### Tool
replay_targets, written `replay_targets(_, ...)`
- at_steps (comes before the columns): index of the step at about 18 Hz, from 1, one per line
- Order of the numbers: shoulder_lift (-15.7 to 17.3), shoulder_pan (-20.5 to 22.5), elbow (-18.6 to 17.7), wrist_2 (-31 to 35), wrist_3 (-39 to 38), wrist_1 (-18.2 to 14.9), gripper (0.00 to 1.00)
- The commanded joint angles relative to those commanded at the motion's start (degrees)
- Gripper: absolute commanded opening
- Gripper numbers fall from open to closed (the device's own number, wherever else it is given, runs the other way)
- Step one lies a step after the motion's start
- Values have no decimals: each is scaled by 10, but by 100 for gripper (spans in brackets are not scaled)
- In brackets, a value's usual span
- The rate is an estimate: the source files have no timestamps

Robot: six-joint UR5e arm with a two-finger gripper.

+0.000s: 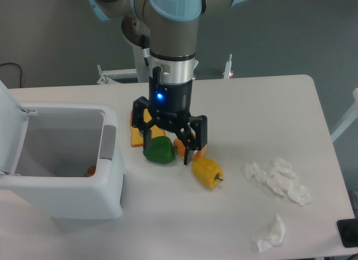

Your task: Place the square bread in the trash can

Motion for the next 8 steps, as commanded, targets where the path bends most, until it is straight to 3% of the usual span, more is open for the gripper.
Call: replay_targets(8,-17,1,1,29,38,1,100)
